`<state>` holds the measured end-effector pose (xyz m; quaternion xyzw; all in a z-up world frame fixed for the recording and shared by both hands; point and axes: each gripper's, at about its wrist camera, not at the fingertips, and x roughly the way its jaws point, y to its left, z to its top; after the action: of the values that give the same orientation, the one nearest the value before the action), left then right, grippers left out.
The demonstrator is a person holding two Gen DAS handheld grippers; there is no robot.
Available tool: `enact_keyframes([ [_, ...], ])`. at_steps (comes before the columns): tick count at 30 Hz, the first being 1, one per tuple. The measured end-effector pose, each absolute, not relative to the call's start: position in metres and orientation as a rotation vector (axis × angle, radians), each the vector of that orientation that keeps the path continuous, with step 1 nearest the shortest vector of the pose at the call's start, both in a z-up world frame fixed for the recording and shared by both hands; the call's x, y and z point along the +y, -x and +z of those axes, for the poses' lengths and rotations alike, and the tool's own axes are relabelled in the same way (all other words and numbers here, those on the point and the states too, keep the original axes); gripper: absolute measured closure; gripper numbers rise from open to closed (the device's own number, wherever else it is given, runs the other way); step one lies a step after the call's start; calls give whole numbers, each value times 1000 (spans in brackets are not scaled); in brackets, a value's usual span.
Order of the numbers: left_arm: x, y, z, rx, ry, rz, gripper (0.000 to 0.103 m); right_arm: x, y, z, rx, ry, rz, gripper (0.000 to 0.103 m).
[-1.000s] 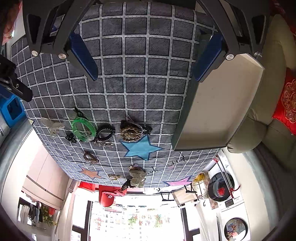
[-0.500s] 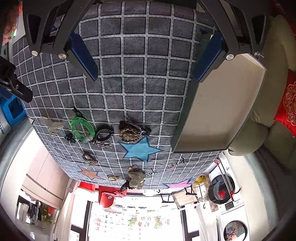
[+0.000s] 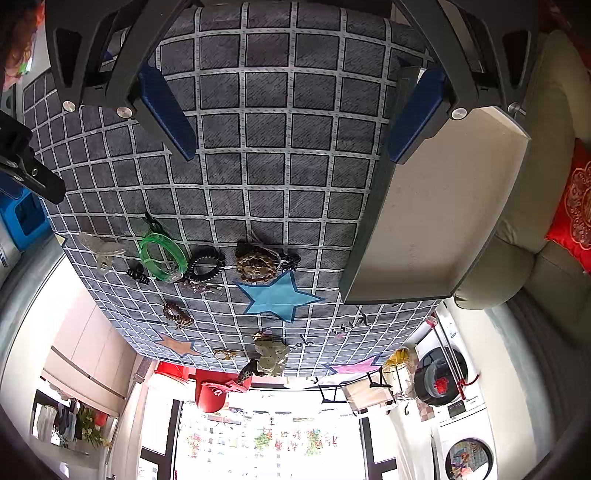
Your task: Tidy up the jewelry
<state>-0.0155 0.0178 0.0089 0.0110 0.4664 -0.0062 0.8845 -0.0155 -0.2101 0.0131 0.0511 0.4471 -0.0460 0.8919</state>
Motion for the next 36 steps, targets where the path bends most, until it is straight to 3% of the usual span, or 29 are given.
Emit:
enact_keyframes([
  [36, 15, 7, 1, 981, -38, -4, 0, -212, 3, 6, 948, -107, -97, 0],
])
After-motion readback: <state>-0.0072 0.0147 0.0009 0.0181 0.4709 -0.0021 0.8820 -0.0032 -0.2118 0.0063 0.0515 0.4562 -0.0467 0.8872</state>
